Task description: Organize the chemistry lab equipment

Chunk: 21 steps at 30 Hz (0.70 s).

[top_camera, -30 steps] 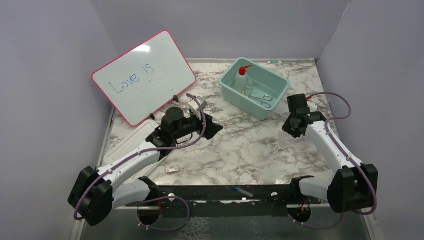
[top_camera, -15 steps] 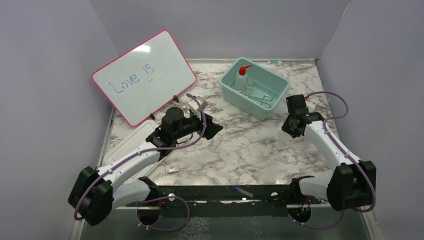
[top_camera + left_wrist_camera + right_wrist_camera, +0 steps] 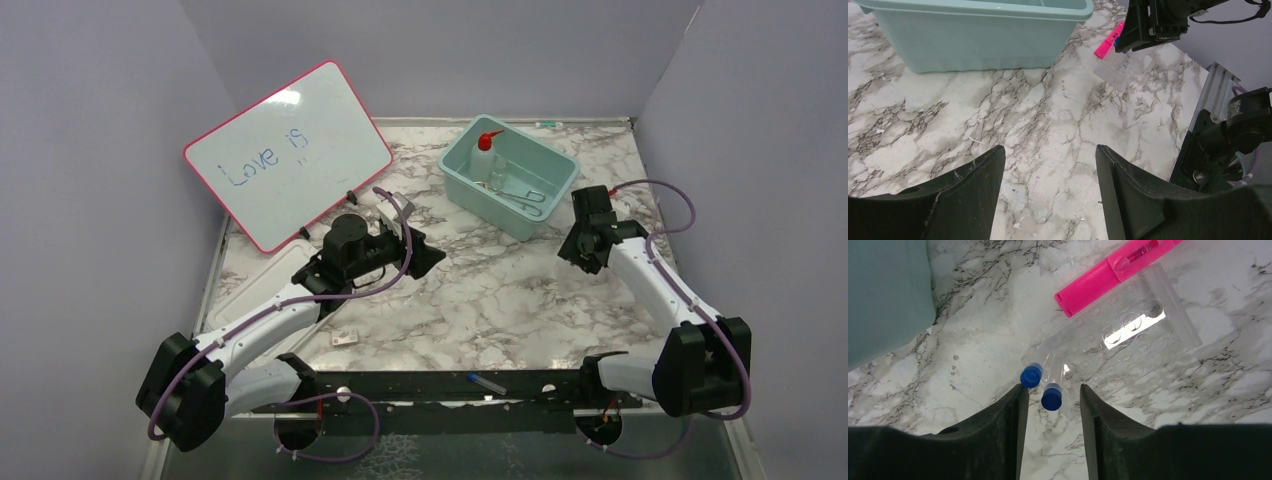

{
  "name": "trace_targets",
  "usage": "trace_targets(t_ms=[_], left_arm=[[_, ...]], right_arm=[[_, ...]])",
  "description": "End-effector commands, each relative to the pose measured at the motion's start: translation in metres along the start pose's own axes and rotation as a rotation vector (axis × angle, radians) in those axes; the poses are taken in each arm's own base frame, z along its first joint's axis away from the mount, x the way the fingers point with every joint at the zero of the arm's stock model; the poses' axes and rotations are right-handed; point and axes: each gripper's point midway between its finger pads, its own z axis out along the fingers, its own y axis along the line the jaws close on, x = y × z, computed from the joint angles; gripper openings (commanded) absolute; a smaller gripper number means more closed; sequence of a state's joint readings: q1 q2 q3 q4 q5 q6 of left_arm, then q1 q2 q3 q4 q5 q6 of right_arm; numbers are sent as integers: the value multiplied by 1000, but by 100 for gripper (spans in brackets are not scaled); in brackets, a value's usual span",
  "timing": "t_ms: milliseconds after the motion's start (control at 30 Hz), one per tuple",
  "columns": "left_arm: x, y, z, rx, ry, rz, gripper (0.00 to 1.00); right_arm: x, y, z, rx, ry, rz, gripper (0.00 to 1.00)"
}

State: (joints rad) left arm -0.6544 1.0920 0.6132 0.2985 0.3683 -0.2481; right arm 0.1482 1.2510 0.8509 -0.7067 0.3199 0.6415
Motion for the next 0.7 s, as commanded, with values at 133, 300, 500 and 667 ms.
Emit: trace_targets(t_ms=[133, 300, 500, 667], left_arm=[[-10, 1, 1, -16, -40, -24, 68], [-13, 9, -1, -74, -60, -52, 68], [-11, 57, -14, -372, -70, -145, 68], [-21, 88, -31, -583, -103, -201, 68]], right_arm=[[-29, 12, -41, -98, -41, -41, 50], [-18, 24, -70, -196, 31, -101, 51], [51, 64, -114, -307, 117, -303, 51], [142, 81, -129, -391, 265, -527, 51]])
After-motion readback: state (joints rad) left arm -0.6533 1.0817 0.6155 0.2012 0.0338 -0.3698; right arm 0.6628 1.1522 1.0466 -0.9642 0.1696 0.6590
